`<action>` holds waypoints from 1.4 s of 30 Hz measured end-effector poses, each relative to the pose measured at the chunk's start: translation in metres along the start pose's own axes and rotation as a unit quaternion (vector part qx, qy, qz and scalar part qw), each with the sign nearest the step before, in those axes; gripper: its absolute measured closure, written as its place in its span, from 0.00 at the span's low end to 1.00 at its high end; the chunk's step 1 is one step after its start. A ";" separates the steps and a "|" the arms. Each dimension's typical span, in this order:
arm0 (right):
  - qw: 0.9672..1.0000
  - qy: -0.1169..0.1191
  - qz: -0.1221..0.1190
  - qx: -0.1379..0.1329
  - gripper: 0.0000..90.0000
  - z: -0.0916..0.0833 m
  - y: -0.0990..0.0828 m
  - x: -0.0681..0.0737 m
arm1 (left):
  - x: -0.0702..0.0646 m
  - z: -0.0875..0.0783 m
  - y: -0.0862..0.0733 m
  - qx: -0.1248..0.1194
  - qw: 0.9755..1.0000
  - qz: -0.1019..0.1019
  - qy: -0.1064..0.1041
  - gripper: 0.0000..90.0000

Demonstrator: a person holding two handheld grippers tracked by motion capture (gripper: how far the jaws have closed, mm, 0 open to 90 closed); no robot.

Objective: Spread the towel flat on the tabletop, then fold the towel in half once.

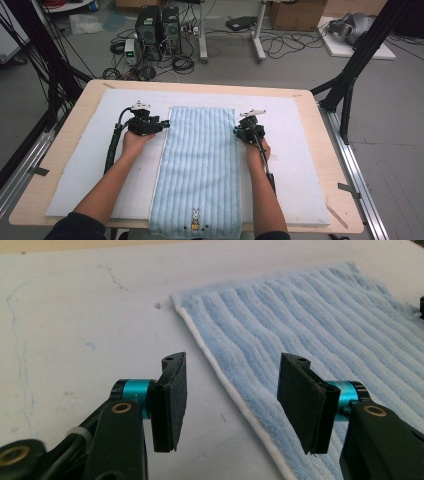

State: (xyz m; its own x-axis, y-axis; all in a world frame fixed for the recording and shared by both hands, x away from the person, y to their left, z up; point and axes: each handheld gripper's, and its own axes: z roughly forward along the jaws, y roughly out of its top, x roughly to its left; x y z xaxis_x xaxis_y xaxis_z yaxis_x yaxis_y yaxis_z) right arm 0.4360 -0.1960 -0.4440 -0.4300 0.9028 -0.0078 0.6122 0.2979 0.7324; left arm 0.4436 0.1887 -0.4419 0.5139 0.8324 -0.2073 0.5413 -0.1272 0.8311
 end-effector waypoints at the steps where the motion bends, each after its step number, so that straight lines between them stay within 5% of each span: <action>1: 1.000 0.004 0.007 -0.004 0.72 -0.002 -0.001 -0.002 | 0.001 -0.001 -0.001 0.000 1.000 -0.003 -0.002 0.50; 8: 0.996 0.041 0.008 -0.074 0.46 -0.045 -0.010 -0.015 | 0.001 -0.018 -0.007 -0.044 0.998 -0.001 -0.042 0.43; 13: 0.995 0.068 0.001 -0.073 0.24 -0.071 -0.028 -0.019 | -0.006 -0.034 -0.010 -0.074 0.995 0.003 -0.063 0.30; 17: 0.995 0.064 -0.020 -0.078 0.13 -0.084 -0.040 -0.018 | -0.009 -0.044 -0.013 -0.082 0.995 0.006 -0.062 0.20; 24: 0.991 0.070 -0.055 -0.097 0.13 -0.092 -0.047 -0.012 | -0.013 -0.054 -0.011 -0.092 0.993 0.015 -0.067 0.20; 27: 0.991 0.079 -0.045 -0.099 0.13 -0.093 -0.047 -0.012 | -0.017 -0.056 -0.012 -0.088 0.993 0.028 -0.067 0.21; 35: 0.988 0.077 -0.044 -0.130 0.13 -0.104 -0.047 -0.012 | -0.022 -0.057 -0.021 -0.095 0.993 0.025 -0.061 0.21; 42: 0.988 0.071 -0.023 -0.134 0.13 -0.106 -0.049 -0.018 | -0.021 -0.055 -0.019 -0.092 0.994 0.018 -0.056 0.21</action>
State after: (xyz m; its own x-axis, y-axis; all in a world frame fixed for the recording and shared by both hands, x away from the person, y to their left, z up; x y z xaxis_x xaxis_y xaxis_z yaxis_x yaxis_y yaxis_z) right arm 0.3439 -0.2597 -0.4074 -0.5535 0.8320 0.0370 0.4012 0.2275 0.8873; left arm 0.3858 0.2030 -0.4247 0.6071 0.7627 -0.2229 0.3950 -0.0462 0.9175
